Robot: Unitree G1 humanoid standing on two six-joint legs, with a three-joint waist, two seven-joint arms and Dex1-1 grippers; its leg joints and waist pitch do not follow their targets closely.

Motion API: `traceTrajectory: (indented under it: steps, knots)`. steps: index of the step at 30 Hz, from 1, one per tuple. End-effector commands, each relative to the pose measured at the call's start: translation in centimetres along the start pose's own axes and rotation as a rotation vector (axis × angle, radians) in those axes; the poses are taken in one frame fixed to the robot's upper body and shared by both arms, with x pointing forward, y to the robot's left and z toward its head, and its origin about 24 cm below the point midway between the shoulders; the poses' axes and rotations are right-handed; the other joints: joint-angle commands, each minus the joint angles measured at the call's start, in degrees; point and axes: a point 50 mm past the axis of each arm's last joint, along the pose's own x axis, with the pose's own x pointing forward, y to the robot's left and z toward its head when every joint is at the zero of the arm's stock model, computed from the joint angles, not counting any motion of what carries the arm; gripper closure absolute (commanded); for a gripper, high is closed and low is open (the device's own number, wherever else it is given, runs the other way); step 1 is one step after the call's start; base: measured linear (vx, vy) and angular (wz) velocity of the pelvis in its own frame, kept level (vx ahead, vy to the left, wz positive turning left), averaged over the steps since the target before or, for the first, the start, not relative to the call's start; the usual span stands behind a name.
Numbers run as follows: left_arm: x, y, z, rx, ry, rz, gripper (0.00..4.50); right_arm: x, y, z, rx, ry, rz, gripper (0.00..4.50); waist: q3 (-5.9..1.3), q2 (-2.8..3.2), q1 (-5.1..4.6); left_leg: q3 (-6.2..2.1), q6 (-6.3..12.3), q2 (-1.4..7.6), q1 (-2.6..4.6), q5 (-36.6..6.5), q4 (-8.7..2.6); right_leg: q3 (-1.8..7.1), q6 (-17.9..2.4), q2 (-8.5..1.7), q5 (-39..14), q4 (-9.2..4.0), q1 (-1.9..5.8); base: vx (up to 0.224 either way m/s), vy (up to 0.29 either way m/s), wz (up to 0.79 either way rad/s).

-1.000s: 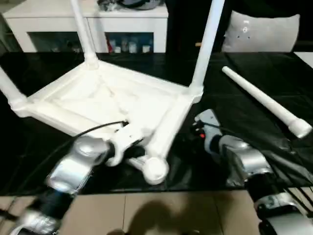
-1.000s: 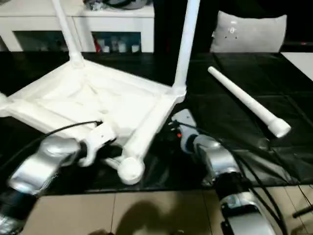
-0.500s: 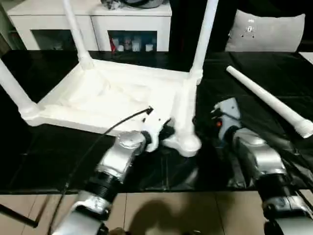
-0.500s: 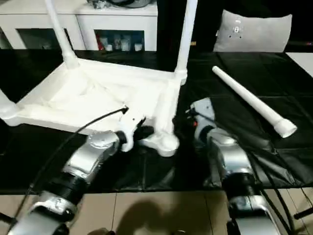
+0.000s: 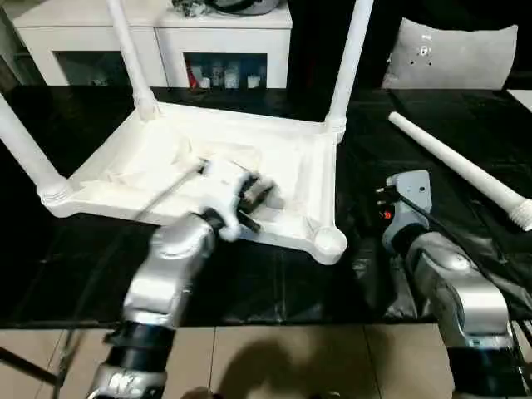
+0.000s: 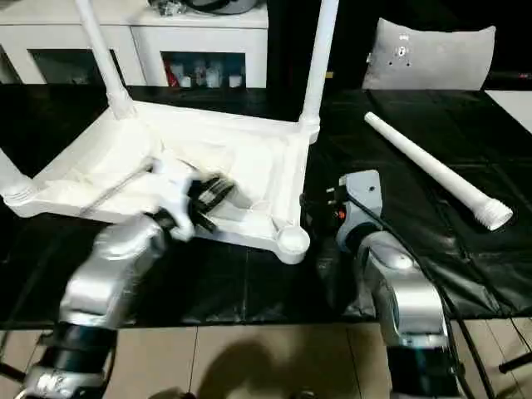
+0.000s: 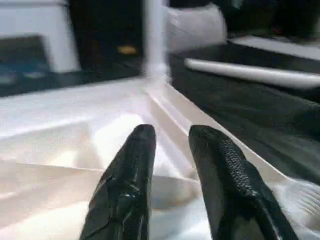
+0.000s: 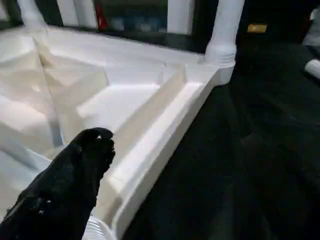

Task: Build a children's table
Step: Rotate table base, then move to table

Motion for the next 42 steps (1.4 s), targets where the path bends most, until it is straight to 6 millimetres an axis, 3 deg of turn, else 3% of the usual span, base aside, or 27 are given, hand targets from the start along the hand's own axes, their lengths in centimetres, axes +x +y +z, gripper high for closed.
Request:
traceTrajectory:
  steps: [1, 5, 6, 9, 13, 15, 16, 17, 18, 19, 20, 21, 22, 24, 25, 27, 28, 30, 32, 33, 34, 35, 36, 37, 38, 40, 42]
  knots:
    - [-1.3, 1.6, 0.4, 0.026, -0.009, 0.146, 2.68, -0.6, 0.5, 0.3, 0.028, -0.027, -0.026, 0.00, -2.75, 0.12, -0.78, -2.57, 6.42, -0.66, -1.41, -17.92, -5.38, -2.39, -6.25, -2.02, -20.46, -4.53, 3.60, -0.008, -0.018, 0.27]
    - [-2.4, 2.0, -0.1, 0.001, 0.015, 0.208, 2.40, -0.9, 0.7, 0.2, 0.026, -0.022, -0.028, 0.00, -2.91, 1.62, -2.34, -6.70, 4.59, 0.20, -1.48, -20.05, -5.72, -4.71, -11.13, -0.46, -9.45, -2.84, 4.79, 0.037, -0.042, 0.46]
    - [-2.9, 2.1, -0.4, -0.001, 0.036, 0.228, 2.34, -1.0, 0.7, 0.2, 0.034, -0.017, -0.031, 0.00, -2.21, 2.44, -3.06, -9.99, 6.14, 0.86, -0.93, -22.68, -6.83, -5.26, -13.93, 0.79, -7.60, -1.04, 4.69, 0.030, -0.061, 0.45]
    - [-3.4, 2.1, -0.9, -0.002, 0.057, 0.250, 2.08, -1.1, 0.4, 0.0, 0.017, -0.005, -0.041, 0.00, -1.76, 2.68, -3.79, -13.77, 8.41, 0.40, 0.41, -24.19, -7.77, -4.55, -18.57, 1.64, -10.56, 0.91, 4.09, 0.028, -0.088, 0.49]
    - [-3.8, 1.9, -1.0, -0.008, 0.067, 0.269, 2.08, -1.3, 0.3, 0.1, 0.016, 0.003, -0.025, 0.00, -2.16, 1.48, -3.19, -16.30, 3.80, -4.97, -2.91, -21.81, -7.79, -3.82, -23.22, 0.66, -22.05, -0.46, 7.24, -0.010, -0.138, 0.44]
    - [-3.8, 1.8, -1.1, -0.002, 0.073, 0.269, 2.08, -1.2, 0.2, 0.0, 0.002, 0.008, -0.030, 0.00, -2.58, 0.79, -2.59, -15.46, 0.94, -6.20, -4.30, -20.21, -5.09, -3.72, -25.06, -1.29, -27.49, -2.78, 7.63, -0.027, -0.178, 0.38]
    - [-3.9, 1.7, -1.1, 0.002, 0.078, 0.269, 2.08, -1.2, 0.2, 0.0, -0.005, 0.006, -0.036, 0.00, -2.98, -0.92, -0.98, -7.78, -0.02, -6.48, -4.68, -12.19, 8.25, -6.54, -26.99, -6.81, -34.07, -8.82, 7.14, -0.017, -0.196, 0.35]
    - [-3.9, 1.7, -1.1, 0.002, 0.079, 0.270, 2.08, -1.2, 0.2, 0.0, 0.005, 0.004, -0.041, 0.00, -2.79, -0.69, -0.11, -4.51, 2.76, -4.55, -4.56, -11.23, 11.41, -6.47, -27.65, -8.59, -31.43, -8.96, 7.46, -0.005, -0.164, 0.36]
    - [-3.9, 1.6, -1.1, 0.001, 0.081, 0.273, 2.08, -1.3, 0.1, 0.0, 0.033, 0.001, -0.053, 0.00, -1.30, -1.02, -0.36, -2.66, 6.25, -2.47, -3.61, -13.13, 10.20, -4.44, -26.38, -6.37, -24.02, -7.93, 5.66, 0.019, -0.135, 0.17]
    - [-3.9, 1.6, -1.1, 0.001, 0.083, 0.278, 2.08, -1.3, 0.0, 0.0, 0.057, 0.002, -0.063, 0.00, -2.13, 0.78, -0.53, -2.38, 8.24, -0.28, -0.67, -13.28, 5.91, -7.13, -20.17, -4.15, -21.52, -7.22, 5.90, 0.019, -0.135, 0.17]
    - [-3.9, 1.6, -1.1, -0.001, 0.083, 0.280, 2.08, -1.3, -0.1, -0.1, 0.053, 0.004, -0.060, 0.00, -3.16, 1.88, -0.69, -3.97, 8.84, 2.91, 1.88, -12.90, 2.20, -8.09, -15.18, -1.90, -16.86, -6.33, 6.15, 0.025, -0.153, 0.09]
    - [-3.9, 1.6, -1.1, -0.001, 0.085, 0.282, 2.08, -1.3, 0.0, -0.2, 0.037, 0.010, -0.048, 0.00, -4.37, 3.84, -0.67, -10.63, 12.67, 11.85, 5.73, -8.10, -2.65, -8.12, -9.51, 0.58, -12.81, 1.72, 2.69, 0.029, -0.138, 0.04]
    - [-3.9, 1.6, -1.1, 0.011, 0.090, 0.282, 2.08, -1.2, 0.2, -0.4, 0.024, 0.019, -0.034, 0.00, -4.45, 2.15, -2.77, -12.50, 16.09, 14.76, 6.93, 10.81, -3.00, -3.34, -2.16, 0.23, -17.44, 11.47, -3.72, 0.029, -0.138, 0.04]
    - [-3.9, 1.5, -1.3, 0.011, 0.094, 0.282, 2.08, -1.3, 0.5, -0.4, 0.019, 0.017, -0.012, 0.00, -4.44, 2.03, -2.00, -9.74, 24.51, 11.25, 6.08, 25.37, -1.40, 0.15, -5.26, -0.75, -8.93, 10.90, -4.94, 0.012, -0.176, 0.03]
    - [-4.0, 1.4, -1.3, 0.005, 0.094, 0.282, 2.08, -1.3, 0.6, -0.4, 0.026, 0.014, -0.007, 0.00, -4.22, 0.96, -1.38, -6.14, 27.20, 7.25, 3.93, 20.95, -1.85, 0.63, -10.41, 0.29, -2.40, 7.53, -2.97, -0.001, -0.206, 0.09]
    - [-4.0, 1.3, -1.2, -0.003, 0.093, 0.279, 2.08, -1.3, 0.7, -0.4, 0.022, 0.013, -0.004, 0.00, -4.26, -1.06, -1.53, -3.74, 27.75, 2.54, 1.91, 9.61, -0.66, 0.94, -23.26, -0.60, 5.95, 2.99, -0.46, -0.015, -0.305, -0.01]
    - [-3.9, 1.3, -1.2, -0.005, 0.094, 0.278, 2.08, -1.3, 0.7, -0.4, 0.022, 0.013, 0.001, 0.00, -5.39, -4.52, 0.86, 0.84, 17.20, -6.62, -3.66, -15.04, 13.61, 4.04, -34.93, -3.27, 10.62, -2.23, 6.06, -0.018, -0.327, -0.01]
    - [-4.0, 1.2, -1.4, -0.072, 0.100, 0.281, 2.08, -1.3, 0.9, -0.4, 0.055, 0.006, 0.025, 0.00, -3.63, -4.26, -0.08, 0.20, 8.49, -6.65, -3.47, -15.56, 14.67, 2.00, -27.46, -4.16, 4.86, -2.95, 4.76, -0.042, -0.311, -0.02]
    - [-4.0, 1.3, -1.4, -0.105, 0.094, 0.293, 2.08, -1.3, 1.0, -0.3, 0.054, 0.000, 0.032, 0.00, -2.85, -3.14, -1.03, -0.33, 8.49, -6.49, -1.31, -16.52, 11.63, 2.68, -15.77, -5.36, -12.14, -6.65, 5.39, -0.058, -0.276, 0.00]
    - [-4.0, 1.3, -1.3, -0.097, 0.094, 0.295, 2.08, -1.2, 0.9, -0.2, 0.051, -0.003, 0.028, 0.00, -3.10, -1.84, -0.81, -1.20, 10.11, -5.49, -1.28, -14.77, 8.95, 3.51, -9.84, -5.82, -16.52, -7.71, 6.57, -0.065, -0.234, 0.06]
    - [-4.0, 1.3, -1.3, -0.088, 0.096, 0.295, 2.08, -1.1, 0.8, -0.1, 0.049, -0.005, 0.026, 0.00, -3.25, 0.29, -0.74, -3.46, 13.43, -1.55, 0.09, -10.72, 3.66, 1.48, 3.18, -3.66, -19.01, -9.14, 7.12, -0.065, -0.234, 0.06]
    - [-3.9, 1.3, -1.3, -0.049, 0.097, 0.291, 2.08, -0.9, 0.9, -0.1, 0.003, 0.006, 0.048, 0.00, -4.26, 1.51, -2.88, -12.91, 26.33, 14.50, 5.91, 4.50, -2.64, -1.06, 8.78, -1.95, -14.15, 5.67, -0.42, -0.082, -0.236, -0.02]
    - [-3.9, 1.3, -1.3, -0.049, 0.097, 0.291, 2.08, -0.9, 0.9, -0.1, 0.003, 0.006, 0.048, 0.00, -4.43, 0.46, -2.93, -11.21, 28.08, 12.10, 6.35, 8.54, -0.99, 0.88, 6.39, -2.53, -11.31, 7.49, -2.22, -0.067, -0.180, 0.02]
    - [-3.9, 1.3, -1.4, -0.045, 0.102, 0.301, 2.08, -0.8, 0.9, -0.1, -0.014, 0.014, 0.051, 0.00, -3.71, -1.24, -2.62, -9.67, 29.57, 3.79, 4.11, 13.01, 1.08, 5.34, 0.25, -3.86, -1.42, 5.00, -2.14, -0.067, -0.180, 0.02]
    - [-3.9, 1.4, -1.4, -0.046, 0.100, 0.312, 2.08, -0.7, 0.9, 0.0, -0.017, 0.016, 0.061, 0.00, -3.22, -2.92, -1.58, -9.06, 26.05, -2.39, -0.24, 7.32, 1.76, 6.37, 1.67, -4.98, 0.84, 1.24, 1.44, -0.068, -0.165, 0.34]
    - [-3.9, 1.4, -1.3, -0.046, 0.098, 0.313, 2.08, -0.6, 1.0, 0.1, -0.026, 0.015, 0.067, 0.00, -3.04, -3.67, -0.19, -7.39, 14.97, -4.38, -0.99, -0.24, 4.73, 2.56, 9.14, -9.78, -2.94, -3.00, 4.56, -0.116, -0.215, 0.46]
    - [-3.9, 1.5, -1.3, -0.039, 0.104, 0.311, 2.08, -0.4, 1.0, 0.1, -0.037, 0.016, 0.069, 0.00, -2.58, -2.53, 0.08, -6.73, 7.12, -3.81, 0.06, -5.39, 2.73, -2.33, 2.26, -7.32, -20.72, -4.38, 5.74, -0.119, -0.171, 0.48]
